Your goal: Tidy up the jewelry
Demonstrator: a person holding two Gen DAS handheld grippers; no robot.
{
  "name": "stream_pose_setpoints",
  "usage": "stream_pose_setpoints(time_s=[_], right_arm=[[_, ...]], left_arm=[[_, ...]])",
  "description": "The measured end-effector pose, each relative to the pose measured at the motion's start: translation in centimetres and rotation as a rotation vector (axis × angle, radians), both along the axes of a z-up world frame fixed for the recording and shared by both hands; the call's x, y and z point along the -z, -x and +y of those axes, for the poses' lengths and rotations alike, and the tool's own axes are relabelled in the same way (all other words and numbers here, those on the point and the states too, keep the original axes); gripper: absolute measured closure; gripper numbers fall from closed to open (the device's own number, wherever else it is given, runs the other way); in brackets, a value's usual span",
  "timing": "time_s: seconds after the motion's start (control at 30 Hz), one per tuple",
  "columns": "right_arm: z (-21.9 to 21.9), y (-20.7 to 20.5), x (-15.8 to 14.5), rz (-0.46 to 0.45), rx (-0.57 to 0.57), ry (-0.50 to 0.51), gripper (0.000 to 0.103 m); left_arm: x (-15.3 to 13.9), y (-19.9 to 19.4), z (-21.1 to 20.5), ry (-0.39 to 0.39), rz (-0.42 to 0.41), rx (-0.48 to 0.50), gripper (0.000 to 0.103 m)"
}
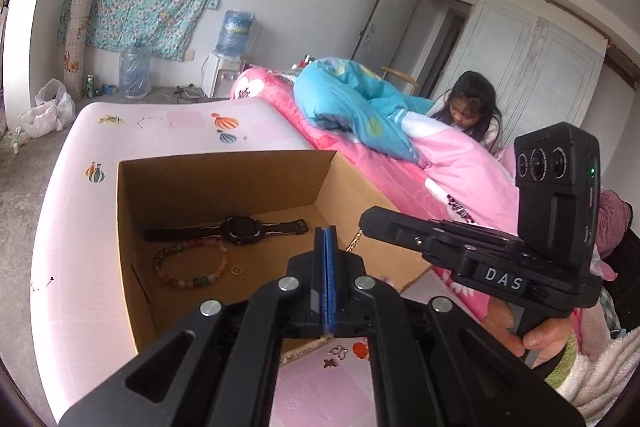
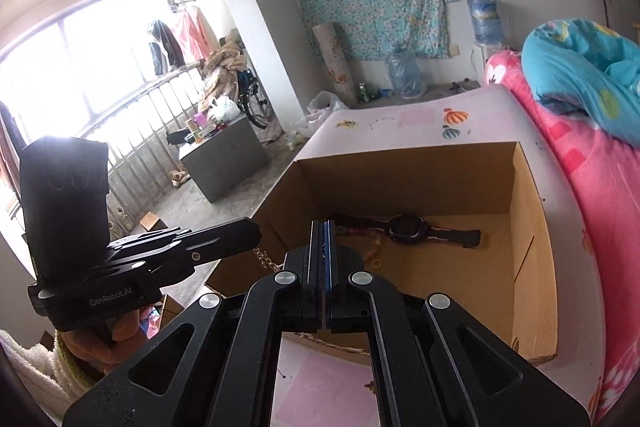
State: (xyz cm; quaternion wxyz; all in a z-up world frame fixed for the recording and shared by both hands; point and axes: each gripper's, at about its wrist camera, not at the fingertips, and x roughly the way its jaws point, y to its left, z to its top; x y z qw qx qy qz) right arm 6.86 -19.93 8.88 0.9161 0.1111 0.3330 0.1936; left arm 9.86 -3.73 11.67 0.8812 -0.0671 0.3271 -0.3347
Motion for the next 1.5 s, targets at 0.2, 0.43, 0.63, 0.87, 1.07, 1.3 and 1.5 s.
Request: stream_pose_setpoints(time_s=[0.2,0.43,0.63,0.87,1.07,1.3,1.5], right_arm=[[-1.4,-5.6,3.7,0.186,0.024,0.034,0.103],[-2.4,-6.6,5.1,0.241,0.059,0.026,0.093],[-4.0,-5.1,3.6,0.189,0.083,-0.017,0.09],[-6.1,0.7,0.2,0.048,0.056,-0.105,0.083],[-5.6,7.1,-0.2,-0.023,-0.023,-0.093,0.08],[-2.7,9.0,5.1,0.123,-0.061,-0.1,0.079],[0.5,6.5,9.8,0.215,-0.051,0.02,0.083]], left_arm=[[4.5,-4.5,-2.3,-0.126,0.127,-0.031,0.103],[6.6,-6.2,-3.0,-0.177,0.231,-0.068,0.067],[5.0,-5.5,-2.0,-0.152,0.177,-0.11,0.062],[0.7,-0.3,0.5,-0.041,-0.049,-0.138,0.061],[-0.6,6.6,2.7,0.024,-0.2,-0.07,0.055],[3.8,10.0,2.9,-0.061,-0.096,-0.068,0.051],[11.3,8.7,1.0,-0.335,0.078,-0.17,0.051]])
